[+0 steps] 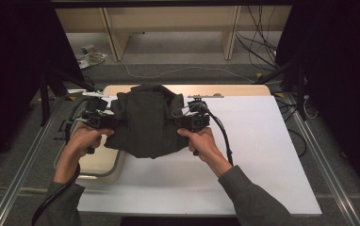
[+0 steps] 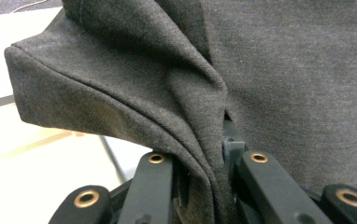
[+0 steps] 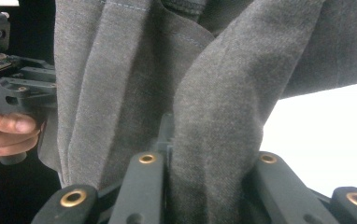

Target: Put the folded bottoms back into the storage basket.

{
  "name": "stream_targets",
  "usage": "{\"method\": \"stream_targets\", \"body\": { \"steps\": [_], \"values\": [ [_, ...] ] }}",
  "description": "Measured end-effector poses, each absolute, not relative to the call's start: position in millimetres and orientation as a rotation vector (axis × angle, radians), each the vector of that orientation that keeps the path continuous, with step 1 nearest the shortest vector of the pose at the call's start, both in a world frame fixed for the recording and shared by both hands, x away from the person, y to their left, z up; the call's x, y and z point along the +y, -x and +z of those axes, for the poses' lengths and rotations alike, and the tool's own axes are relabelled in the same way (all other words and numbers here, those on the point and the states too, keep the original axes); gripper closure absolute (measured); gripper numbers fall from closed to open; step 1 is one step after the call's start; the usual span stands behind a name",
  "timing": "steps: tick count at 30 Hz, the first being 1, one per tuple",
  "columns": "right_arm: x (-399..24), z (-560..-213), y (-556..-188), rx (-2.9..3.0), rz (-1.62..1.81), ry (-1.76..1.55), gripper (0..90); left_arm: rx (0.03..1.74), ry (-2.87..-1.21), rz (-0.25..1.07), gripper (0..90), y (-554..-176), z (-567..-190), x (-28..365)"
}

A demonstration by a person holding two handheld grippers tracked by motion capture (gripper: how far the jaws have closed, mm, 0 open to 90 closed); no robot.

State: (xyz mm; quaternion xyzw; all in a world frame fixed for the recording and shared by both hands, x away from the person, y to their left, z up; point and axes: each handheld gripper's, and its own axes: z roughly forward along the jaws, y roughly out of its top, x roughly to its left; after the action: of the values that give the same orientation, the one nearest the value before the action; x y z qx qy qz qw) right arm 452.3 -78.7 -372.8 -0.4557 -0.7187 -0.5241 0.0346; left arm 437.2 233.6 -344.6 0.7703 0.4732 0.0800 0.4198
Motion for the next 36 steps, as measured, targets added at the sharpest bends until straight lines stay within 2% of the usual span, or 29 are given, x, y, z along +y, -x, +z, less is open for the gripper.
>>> {"method": "stream_targets", "body": {
  "steps": [13,36],
  "values": [
    [-32.1,-364.6,-457.4,-2.226,-1.607,1.356,75.1,1.257,-1.890,0.252,79.1,-433.5,-337.6,271.5],
    [19.3,-358.4,-458.4,-2.238,-1.598,1.315,75.1,1.359,-1.830,0.318,79.0,-426.0,-331.0,318.1]
  ]
}}
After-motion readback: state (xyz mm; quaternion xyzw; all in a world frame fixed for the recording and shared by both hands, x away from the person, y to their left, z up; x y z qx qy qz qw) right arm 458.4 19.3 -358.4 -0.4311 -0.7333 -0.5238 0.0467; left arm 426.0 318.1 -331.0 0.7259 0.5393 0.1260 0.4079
